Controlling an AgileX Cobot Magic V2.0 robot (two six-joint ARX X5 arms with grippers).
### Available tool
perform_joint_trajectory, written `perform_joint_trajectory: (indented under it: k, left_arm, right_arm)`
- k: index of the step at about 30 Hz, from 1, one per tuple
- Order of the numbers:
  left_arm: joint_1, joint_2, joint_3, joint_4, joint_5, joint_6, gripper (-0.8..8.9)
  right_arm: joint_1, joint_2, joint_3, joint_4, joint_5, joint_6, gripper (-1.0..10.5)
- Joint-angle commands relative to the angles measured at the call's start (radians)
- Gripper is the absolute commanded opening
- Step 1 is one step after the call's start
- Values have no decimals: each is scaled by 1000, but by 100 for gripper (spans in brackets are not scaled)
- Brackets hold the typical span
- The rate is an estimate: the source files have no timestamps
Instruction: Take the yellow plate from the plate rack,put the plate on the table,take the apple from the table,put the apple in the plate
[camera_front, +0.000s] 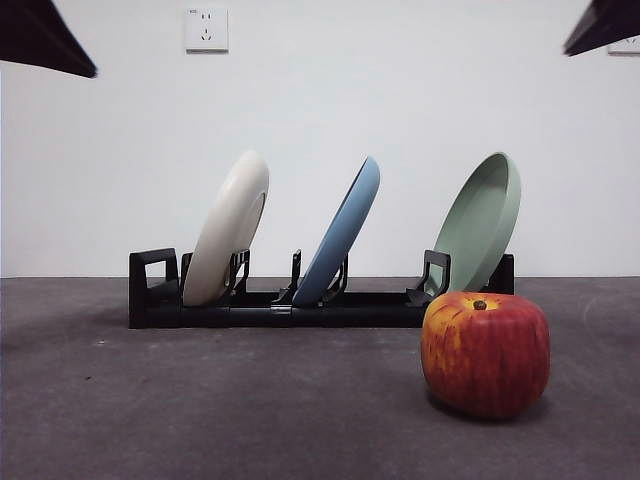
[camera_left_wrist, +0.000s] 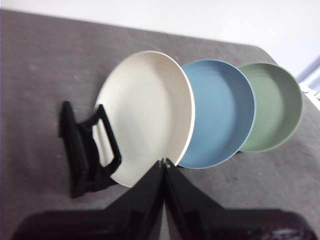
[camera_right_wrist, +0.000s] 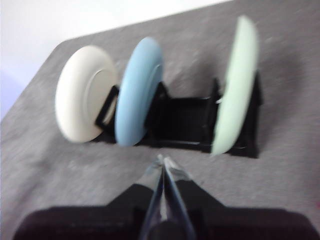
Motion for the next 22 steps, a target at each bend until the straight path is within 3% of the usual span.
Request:
perform_joint_trajectory:
  k: [1, 4, 7, 9, 15, 22]
  left_arm:
    - [-11, 91, 82, -30, 32, 1, -3]
    - [-31, 171, 171, -60, 42, 2, 24]
    - [-59, 246, 255, -80, 52, 1, 184]
    - [-80, 295, 307, -90, 52, 1, 224]
    - [-159, 466, 478, -137, 47, 0, 224]
    - [-240, 639, 587, -160, -89, 1, 222]
  right_arm:
    - [0, 42, 30, -12, -38, -20, 115]
    - [2, 74, 47, -28, -38, -20, 263]
    - [2, 89, 50, -37, -38, -20, 263]
    - [2, 91, 50, -42, -38, -20, 263]
    - [2, 91, 50, -46, -38, -20, 262]
    - [2, 91, 50, -46, -34, -20, 261]
